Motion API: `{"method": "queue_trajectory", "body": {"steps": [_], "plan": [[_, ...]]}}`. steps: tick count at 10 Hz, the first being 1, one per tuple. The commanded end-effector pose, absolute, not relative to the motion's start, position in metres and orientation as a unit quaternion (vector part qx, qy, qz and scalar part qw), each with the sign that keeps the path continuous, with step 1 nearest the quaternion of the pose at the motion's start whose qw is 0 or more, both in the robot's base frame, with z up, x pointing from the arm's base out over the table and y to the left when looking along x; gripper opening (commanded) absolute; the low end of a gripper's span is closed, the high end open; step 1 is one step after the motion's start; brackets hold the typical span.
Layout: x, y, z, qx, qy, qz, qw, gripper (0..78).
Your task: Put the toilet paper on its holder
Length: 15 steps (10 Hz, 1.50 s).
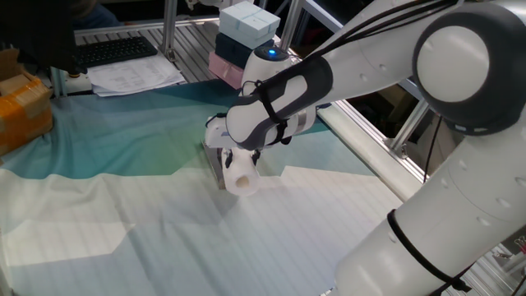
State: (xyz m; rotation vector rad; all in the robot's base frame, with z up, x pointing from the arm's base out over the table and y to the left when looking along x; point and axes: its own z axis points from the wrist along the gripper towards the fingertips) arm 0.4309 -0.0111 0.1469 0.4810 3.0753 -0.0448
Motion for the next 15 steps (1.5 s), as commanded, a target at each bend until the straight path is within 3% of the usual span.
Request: {"method": "queue_trajectory", "body": {"steps": [1,15], "plan": [[0.455,-0.016,0.155,0.136,0.990,-0.018,0.019,1.3],[0.507,-0.023,0.150,0.087,0.996,-0.010,0.010,1.3]]}}
